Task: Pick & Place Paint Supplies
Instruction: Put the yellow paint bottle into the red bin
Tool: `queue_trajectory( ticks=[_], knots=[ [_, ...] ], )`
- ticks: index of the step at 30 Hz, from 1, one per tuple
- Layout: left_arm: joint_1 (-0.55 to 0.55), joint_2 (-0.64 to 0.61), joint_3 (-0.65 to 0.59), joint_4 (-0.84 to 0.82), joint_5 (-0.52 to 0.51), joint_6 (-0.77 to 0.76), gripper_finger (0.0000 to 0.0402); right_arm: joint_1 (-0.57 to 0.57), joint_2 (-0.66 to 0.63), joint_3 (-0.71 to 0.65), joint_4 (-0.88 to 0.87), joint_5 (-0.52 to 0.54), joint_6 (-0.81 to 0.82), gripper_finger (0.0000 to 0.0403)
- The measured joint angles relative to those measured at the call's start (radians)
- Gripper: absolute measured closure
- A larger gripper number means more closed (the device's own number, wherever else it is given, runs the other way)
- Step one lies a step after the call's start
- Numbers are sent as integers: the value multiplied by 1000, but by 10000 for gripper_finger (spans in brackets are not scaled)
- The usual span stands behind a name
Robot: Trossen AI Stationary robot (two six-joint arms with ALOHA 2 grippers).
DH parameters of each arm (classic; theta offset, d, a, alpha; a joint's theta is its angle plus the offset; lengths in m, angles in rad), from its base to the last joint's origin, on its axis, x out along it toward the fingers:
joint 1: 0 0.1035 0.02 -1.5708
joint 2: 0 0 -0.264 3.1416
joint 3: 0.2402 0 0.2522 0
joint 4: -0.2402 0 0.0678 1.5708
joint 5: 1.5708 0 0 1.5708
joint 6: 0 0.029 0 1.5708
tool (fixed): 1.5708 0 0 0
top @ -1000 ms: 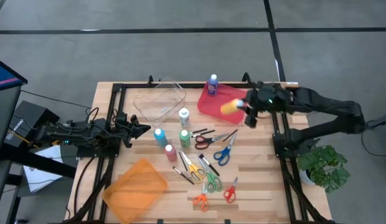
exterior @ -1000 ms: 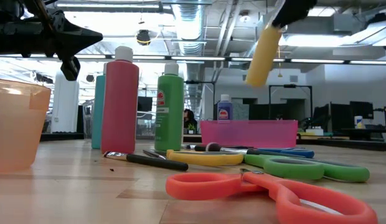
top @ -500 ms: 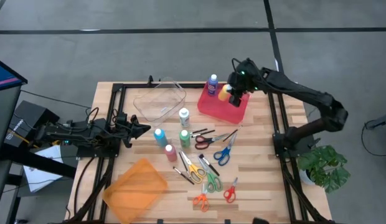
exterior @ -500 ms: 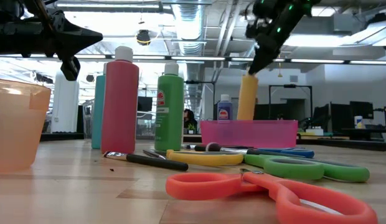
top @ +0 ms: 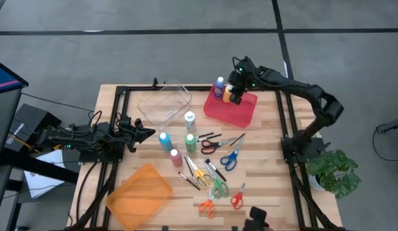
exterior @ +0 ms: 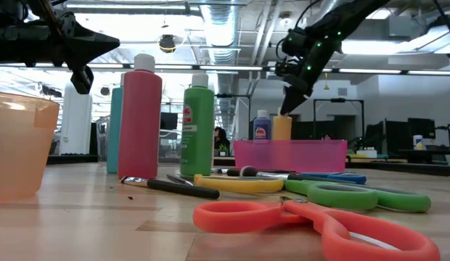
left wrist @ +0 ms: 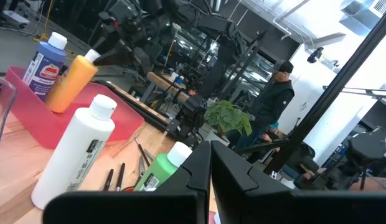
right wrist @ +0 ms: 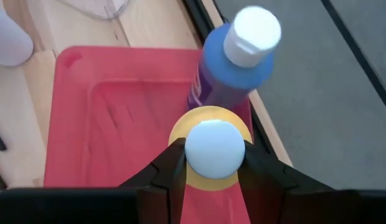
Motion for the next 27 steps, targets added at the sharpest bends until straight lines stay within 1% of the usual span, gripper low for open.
queue_trajectory(
  ticks=[6,20,27],
  knots=[
    [0,0,0,0,0,0,396,0,9,1,32,-1,0,285],
    [0,0,0,0,0,0,396,-14,9,0,31,-1,-15,284],
    [0,0,0,0,0,0,396,-14,9,0,30,2,-15,262]
  ],
)
